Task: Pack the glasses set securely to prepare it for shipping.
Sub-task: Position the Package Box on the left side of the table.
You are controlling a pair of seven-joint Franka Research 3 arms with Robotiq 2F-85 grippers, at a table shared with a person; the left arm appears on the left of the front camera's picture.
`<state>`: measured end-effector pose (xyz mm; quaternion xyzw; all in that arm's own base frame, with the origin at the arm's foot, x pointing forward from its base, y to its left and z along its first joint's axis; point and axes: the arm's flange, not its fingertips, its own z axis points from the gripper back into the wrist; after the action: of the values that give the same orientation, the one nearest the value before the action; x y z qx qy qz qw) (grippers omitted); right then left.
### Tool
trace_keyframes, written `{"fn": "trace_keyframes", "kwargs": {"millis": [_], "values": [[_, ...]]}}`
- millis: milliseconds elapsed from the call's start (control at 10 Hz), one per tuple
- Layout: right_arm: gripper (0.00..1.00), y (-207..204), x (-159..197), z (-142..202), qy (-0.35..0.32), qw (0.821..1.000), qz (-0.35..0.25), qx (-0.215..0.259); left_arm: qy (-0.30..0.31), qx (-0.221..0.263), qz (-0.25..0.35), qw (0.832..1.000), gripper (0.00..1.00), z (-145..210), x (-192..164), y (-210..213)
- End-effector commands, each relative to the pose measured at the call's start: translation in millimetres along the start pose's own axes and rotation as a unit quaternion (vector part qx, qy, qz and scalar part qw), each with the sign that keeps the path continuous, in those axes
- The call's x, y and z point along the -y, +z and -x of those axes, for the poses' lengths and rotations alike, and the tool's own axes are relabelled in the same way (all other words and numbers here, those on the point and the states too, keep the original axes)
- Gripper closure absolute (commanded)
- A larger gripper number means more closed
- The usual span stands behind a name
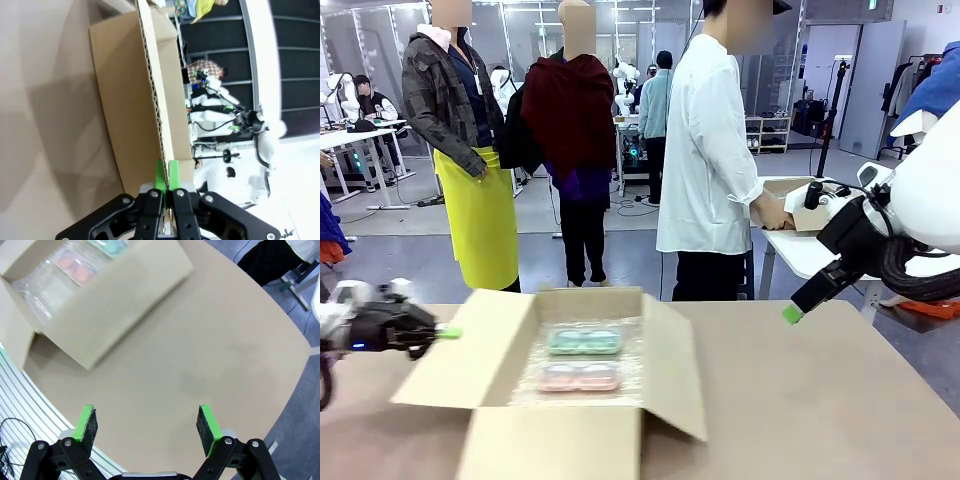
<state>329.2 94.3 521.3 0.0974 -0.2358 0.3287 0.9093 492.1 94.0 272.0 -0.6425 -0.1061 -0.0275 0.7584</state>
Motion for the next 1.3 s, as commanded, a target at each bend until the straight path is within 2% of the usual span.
{"fn": "trace_keyframes", "kwargs": {"millis": [0, 100, 200, 300, 600, 900, 1000, 1200], "values": [[0.00, 0, -1, 0, 0.000, 1.000, 0.004, -0.001, -0.017, 0.035, 0.009, 0.999, 0.97, 12, -1, 86], [0.00, 0, -1, 0, 0.000, 1.000, 0.004, -0.001, -0.024, 0.041, 0.025, 0.999, 0.97, 20, -2, 129], [0.00, 0, -1, 0, 0.000, 1.000, 0.004, -0.001, -0.028, 0.064, 0.010, 0.998, 0.97, 25, -9, 166], [0.00, 0, -1, 0, 0.000, 1.000, 0.004, -0.001, -0.021, 0.067, 0.003, 0.998, 0.97, 27, -15, 202], [0.00, 0, -1, 0, 0.000, 1.000, 0.004, -0.001, -0.006, 0.058, -0.037, 0.998, 0.97, 14, -23, 262], [0.00, 0, -1, 0, 0.000, 1.000, 0.004, -0.001, 0.007, 0.060, -0.035, 0.998, 0.97, -1, -21, 287], [0.00, 0, -1, 0, 0.000, 1.000, 0.004, -0.001, -0.004, 0.067, -0.048, 0.997, 0.97, 9, -25, 269], [0.00, 0, -1, 0, 0.000, 1.000, 0.004, -0.001, -0.004, 0.067, -0.048, 0.997, 0.97, 9, -25, 269]]}}
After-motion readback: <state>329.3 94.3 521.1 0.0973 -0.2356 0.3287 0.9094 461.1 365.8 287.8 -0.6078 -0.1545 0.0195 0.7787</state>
